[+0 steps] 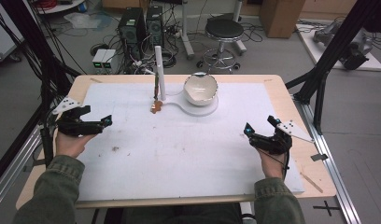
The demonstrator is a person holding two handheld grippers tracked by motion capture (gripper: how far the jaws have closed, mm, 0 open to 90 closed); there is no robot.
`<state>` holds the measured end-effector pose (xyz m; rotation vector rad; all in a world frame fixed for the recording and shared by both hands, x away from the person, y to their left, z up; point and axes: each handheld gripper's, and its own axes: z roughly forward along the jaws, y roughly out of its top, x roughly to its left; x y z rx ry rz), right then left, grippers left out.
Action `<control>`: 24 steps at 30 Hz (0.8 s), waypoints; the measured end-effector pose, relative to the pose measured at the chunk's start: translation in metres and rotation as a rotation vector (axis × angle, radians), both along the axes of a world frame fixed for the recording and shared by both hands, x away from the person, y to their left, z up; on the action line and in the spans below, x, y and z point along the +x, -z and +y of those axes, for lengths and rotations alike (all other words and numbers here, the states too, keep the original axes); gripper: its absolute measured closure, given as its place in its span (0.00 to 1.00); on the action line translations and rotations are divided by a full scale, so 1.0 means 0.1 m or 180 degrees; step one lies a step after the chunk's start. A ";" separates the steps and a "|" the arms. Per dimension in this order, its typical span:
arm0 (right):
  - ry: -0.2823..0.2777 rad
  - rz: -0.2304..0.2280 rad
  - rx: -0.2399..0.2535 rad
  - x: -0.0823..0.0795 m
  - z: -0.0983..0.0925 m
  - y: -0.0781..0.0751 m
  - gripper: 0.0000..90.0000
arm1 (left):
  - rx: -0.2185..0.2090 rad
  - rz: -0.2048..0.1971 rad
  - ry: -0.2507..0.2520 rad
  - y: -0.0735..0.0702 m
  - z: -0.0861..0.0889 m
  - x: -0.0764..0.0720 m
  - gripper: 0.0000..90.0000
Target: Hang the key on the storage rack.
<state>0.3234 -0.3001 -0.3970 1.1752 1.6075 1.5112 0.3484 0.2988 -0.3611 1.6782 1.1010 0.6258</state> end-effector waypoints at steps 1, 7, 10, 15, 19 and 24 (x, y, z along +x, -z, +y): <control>-0.0004 0.0001 0.0003 0.00 0.00 0.00 0.01 | -0.0009 -0.0019 -0.0007 0.00 0.01 -0.01 0.02; 0.0022 -0.0014 0.0002 -0.01 -0.01 0.00 0.01 | -0.0092 -0.0191 -0.0050 0.05 0.09 -0.10 0.02; 0.0020 -0.0010 -0.0004 -0.02 -0.01 0.01 0.01 | -0.0126 -0.0196 -0.0098 0.12 0.15 -0.15 0.02; 0.0022 -0.0017 -0.0018 -0.03 -0.01 0.01 0.01 | -0.0199 -0.0253 -0.0178 0.25 0.25 -0.25 0.02; 0.0019 -0.0006 -0.0022 -0.03 0.00 0.02 0.01 | -0.0246 -0.0318 -0.0259 0.30 0.31 -0.32 0.02; 0.0020 -0.0017 -0.0023 -0.04 0.00 0.02 0.01 | -0.0268 -0.0327 -0.0322 0.32 0.34 -0.37 0.02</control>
